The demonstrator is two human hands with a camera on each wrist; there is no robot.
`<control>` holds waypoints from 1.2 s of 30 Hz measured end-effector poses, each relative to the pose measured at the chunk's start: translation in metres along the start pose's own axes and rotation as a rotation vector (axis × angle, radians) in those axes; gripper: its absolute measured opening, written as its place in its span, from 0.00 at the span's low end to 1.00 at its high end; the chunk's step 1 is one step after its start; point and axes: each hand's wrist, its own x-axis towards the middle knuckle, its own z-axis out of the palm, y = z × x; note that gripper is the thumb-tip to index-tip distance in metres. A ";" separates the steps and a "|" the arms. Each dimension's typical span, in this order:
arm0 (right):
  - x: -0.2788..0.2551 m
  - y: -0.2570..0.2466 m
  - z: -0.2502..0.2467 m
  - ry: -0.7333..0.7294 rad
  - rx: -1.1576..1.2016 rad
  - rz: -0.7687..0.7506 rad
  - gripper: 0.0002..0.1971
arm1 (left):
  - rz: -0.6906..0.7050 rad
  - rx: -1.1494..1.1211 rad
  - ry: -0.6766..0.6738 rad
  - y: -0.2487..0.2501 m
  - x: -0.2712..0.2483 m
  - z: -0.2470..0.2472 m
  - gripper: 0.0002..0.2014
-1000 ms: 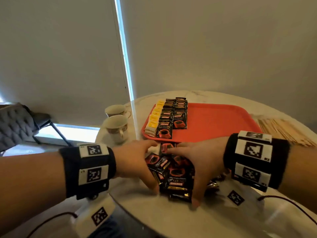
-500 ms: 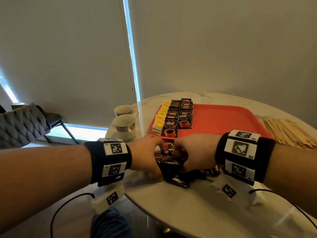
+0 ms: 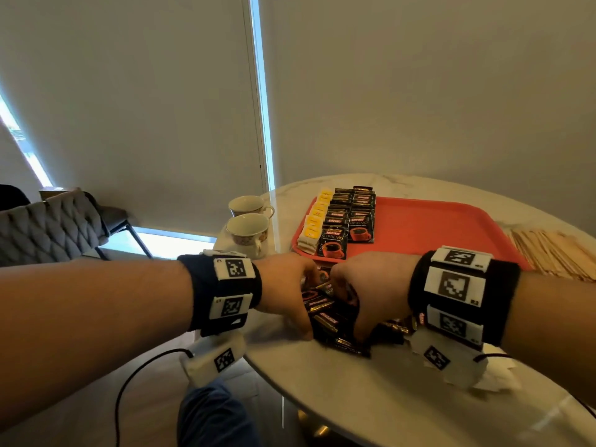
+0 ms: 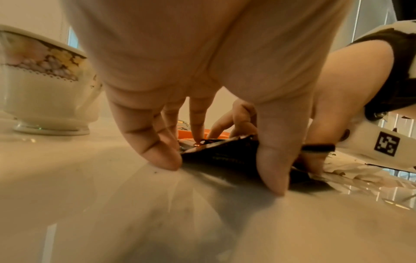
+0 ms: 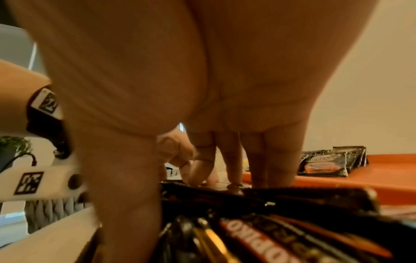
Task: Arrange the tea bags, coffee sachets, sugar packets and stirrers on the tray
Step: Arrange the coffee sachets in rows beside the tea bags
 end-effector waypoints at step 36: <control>0.029 0.021 -0.001 0.024 0.118 -0.004 0.25 | -0.034 -0.087 0.148 0.003 -0.009 0.006 0.22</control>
